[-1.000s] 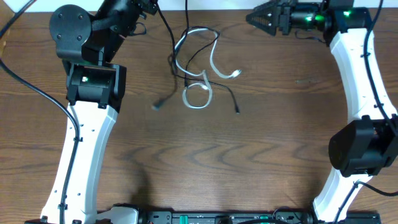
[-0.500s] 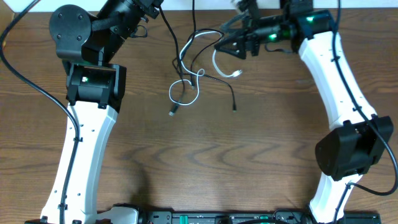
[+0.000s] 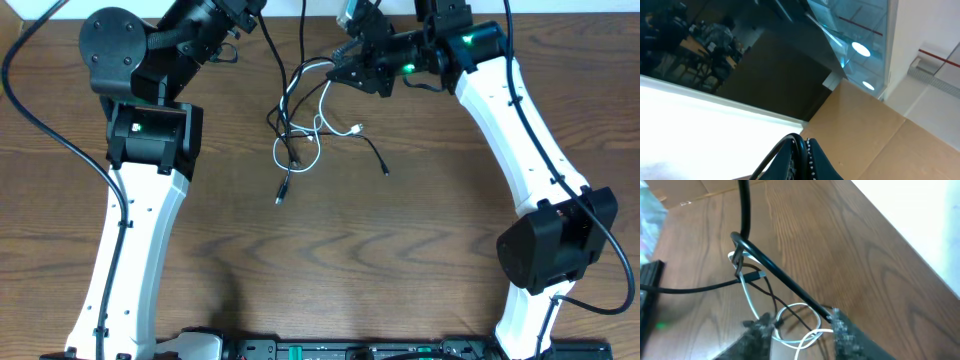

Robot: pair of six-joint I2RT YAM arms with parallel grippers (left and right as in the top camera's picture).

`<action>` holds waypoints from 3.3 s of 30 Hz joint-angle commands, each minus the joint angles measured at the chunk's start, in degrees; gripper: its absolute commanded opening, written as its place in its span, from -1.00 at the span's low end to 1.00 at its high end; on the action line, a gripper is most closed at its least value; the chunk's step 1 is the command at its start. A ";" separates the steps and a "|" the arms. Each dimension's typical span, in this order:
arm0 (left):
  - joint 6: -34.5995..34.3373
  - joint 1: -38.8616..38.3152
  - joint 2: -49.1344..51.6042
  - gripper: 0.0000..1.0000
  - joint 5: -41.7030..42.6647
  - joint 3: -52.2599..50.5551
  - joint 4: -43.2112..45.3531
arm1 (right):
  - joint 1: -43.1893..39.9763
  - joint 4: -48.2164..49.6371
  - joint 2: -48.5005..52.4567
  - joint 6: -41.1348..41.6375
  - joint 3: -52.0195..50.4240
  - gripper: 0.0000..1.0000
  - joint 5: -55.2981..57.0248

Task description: Untangle cables

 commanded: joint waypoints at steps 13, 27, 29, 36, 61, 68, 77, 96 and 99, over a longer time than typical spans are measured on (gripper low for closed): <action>-0.46 -0.04 -0.52 -0.85 1.55 1.60 -1.11 | 1.38 5.62 1.16 4.68 -0.11 -0.96 7.89; 23.63 0.76 -0.66 -0.85 -26.27 1.60 -24.00 | -9.42 -1.79 -4.52 26.40 -0.11 -0.98 20.96; 23.56 1.79 -0.96 -0.85 -26.12 1.60 -19.80 | -11.76 -5.27 -3.85 26.86 -0.11 -0.98 23.80; 23.58 4.07 -4.90 -0.85 -26.21 1.60 -8.48 | -18.58 -13.70 2.91 27.56 -0.13 -0.98 29.51; 23.15 14.91 -13.14 -0.85 -30.08 1.60 -10.93 | -21.31 -14.88 15.93 23.61 -0.09 -0.98 22.77; 23.15 9.94 -9.42 -0.85 -29.94 1.60 -15.69 | -17.18 -14.62 13.90 14.91 0.00 -0.93 10.91; 23.19 3.72 -6.78 -0.85 -29.94 1.60 -15.87 | -11.06 -13.97 3.58 16.37 0.02 0.98 15.67; 8.41 1.42 -6.86 -0.85 4.04 1.60 -15.74 | -9.70 -12.41 -15.32 2.12 -0.02 0.99 0.17; 4.04 1.42 -6.84 -0.85 10.19 1.60 -15.76 | -8.76 -10.80 -14.10 -2.05 -0.02 0.97 -6.23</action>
